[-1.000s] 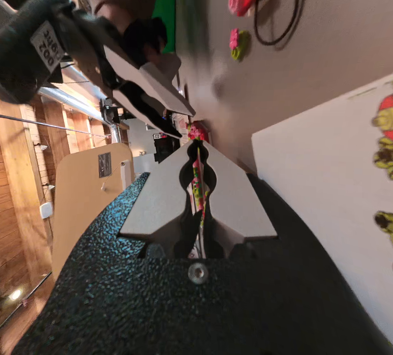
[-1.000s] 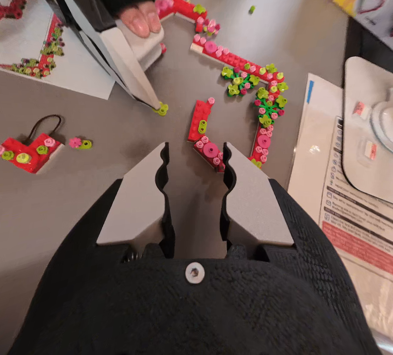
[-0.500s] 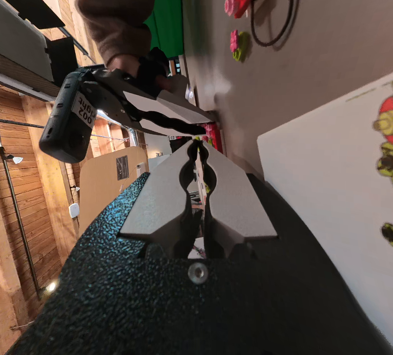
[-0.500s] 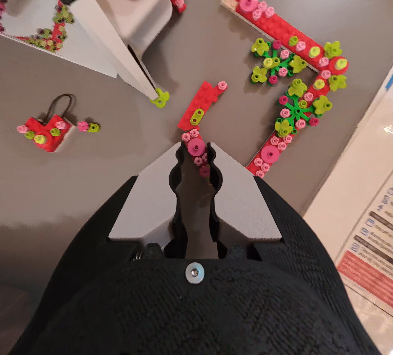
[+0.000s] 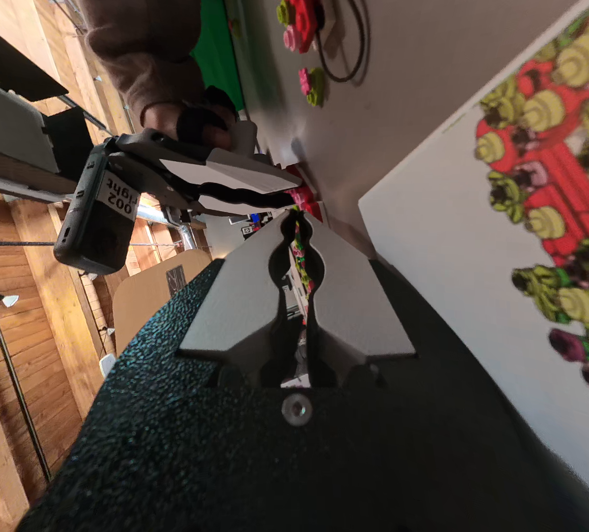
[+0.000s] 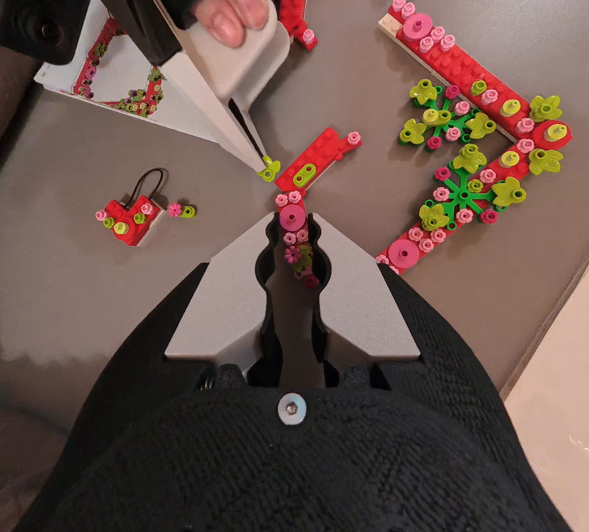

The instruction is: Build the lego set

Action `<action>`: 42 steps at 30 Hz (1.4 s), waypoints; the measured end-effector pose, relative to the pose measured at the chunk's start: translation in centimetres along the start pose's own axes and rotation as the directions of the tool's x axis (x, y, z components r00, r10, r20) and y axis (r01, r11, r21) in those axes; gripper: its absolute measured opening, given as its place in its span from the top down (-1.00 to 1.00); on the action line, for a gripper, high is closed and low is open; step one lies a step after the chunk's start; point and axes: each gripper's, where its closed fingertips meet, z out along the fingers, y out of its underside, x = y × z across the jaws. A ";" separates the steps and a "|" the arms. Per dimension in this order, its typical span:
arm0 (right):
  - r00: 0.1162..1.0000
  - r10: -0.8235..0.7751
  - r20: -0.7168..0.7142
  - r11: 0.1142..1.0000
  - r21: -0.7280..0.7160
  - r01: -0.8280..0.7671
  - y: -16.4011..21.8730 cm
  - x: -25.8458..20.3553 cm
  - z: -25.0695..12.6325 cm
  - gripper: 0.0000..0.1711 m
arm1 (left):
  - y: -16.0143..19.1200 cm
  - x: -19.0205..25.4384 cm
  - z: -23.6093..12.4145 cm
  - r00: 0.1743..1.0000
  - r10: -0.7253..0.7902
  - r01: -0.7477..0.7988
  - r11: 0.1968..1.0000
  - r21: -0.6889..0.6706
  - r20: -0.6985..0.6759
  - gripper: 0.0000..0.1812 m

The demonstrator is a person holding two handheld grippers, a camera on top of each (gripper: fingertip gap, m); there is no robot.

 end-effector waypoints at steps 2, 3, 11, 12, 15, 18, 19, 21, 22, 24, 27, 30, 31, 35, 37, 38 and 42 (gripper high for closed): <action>0.999 -0.020 -0.037 1.000 -0.020 0.019 0.1 0.4 -0.2 0.81 | 0.1 -0.3 0.1 0.999 -0.025 0.024 1.000 0.002 0.024 1.00; 0.997 -0.041 -0.063 0.999 -0.032 0.039 0.2 0.6 -0.5 0.78 | 0.1 -0.5 0.1 0.999 -0.023 0.023 1.000 0.002 0.040 1.00; 0.986 -0.078 0.144 0.987 0.149 0.057 -2.9 -3.4 -1.8 0.79 | -1.3 -3.0 -1.5 0.968 0.061 -0.081 0.994 0.070 0.245 1.00; 0.983 -0.082 0.165 0.984 0.169 0.054 -3.3 -3.7 -1.8 0.81 | -1.4 -3.1 -1.6 0.966 0.061 -0.082 0.994 0.073 0.251 1.00; 0.976 -0.102 0.191 0.972 0.227 0.057 -4.2 -4.3 -2.3 0.83 | -1.4 -3.4 -1.8 0.961 0.062 -0.084 0.994 0.073 0.268 1.00; 0.974 -0.093 0.205 0.971 0.235 0.043 -4.4 -4.5 -2.5 0.85 | -1.5 -3.8 -2.1 0.950 0.086 -0.111 0.992 0.067 0.299 1.00; 0.973 -0.088 0.211 0.971 0.237 0.037 -4.5 -4.6 -2.5 0.85 | -1.6 -3.9 -2.1 0.947 0.096 -0.121 0.991 0.063 0.305 1.00; 0.973 -0.098 0.211 0.968 0.245 0.044 -4.6 -4.7 -2.5 0.85 | -1.6 -4.2 -2.2 0.946 0.071 -0.096 0.993 0.065 0.315 1.00; 0.971 -0.113 0.210 0.965 0.257 0.057 -4.7 -4.8 -2.6 0.85 | -1.5 -4.3 -2.2 0.950 0.037 -0.062 0.995 0.072 0.309 1.00; 0.971 -0.134 0.199 0.958 0.275 0.076 -5.0 -4.8 -2.6 0.85 | -1.2 -4.8 -2.3 0.950 -0.025 0.000 0.997 0.079 0.311 1.00; 0.975 -0.159 0.155 0.952 0.284 0.110 -5.4 -4.5 -2.6 0.93 | -0.6 -5.4 -2.4 0.945 -0.096 0.073 0.994 0.083 0.312 1.00; 0.977 -0.183 0.112 0.944 0.297 0.142 -5.7 -4.1 -2.6 0.94 | -0.3 -5.5 -2.4 0.944 -0.092 0.076 0.995 0.065 0.317 1.00; 0.978 -0.189 0.088 0.941 0.302 0.154 -5.8 -3.9 -2.7 0.91 | -0.2 -5.5 -2.4 0.945 -0.088 0.071 0.995 0.063 0.314 1.00; 0.980 -0.188 0.060 0.938 0.307 0.161 -5.9 -3.5 -3.0 0.84 | -0.1 -5.0 -2.3 0.953 -0.085 0.070 0.996 0.062 0.291 1.00; 0.980 -0.186 0.068 0.938 0.310 0.156 -5.8 -3.6 -3.0 0.84 | -0.1 -4.9 -2.3 0.954 -0.080 0.066 0.996 0.058 0.288 1.00; 0.980 -0.184 0.076 0.937 0.315 0.151 -5.9 -3.7 -3.0 0.84 | -0.1 -4.8 -2.3 0.955 -0.077 0.063 0.996 0.058 0.286 1.00; 0.979 -0.185 0.080 0.941 0.302 0.153 -5.7 -3.7 -2.7 0.86 | -0.2 -4.7 -2.2 0.957 -0.078 0.063 0.996 0.063 0.280 1.00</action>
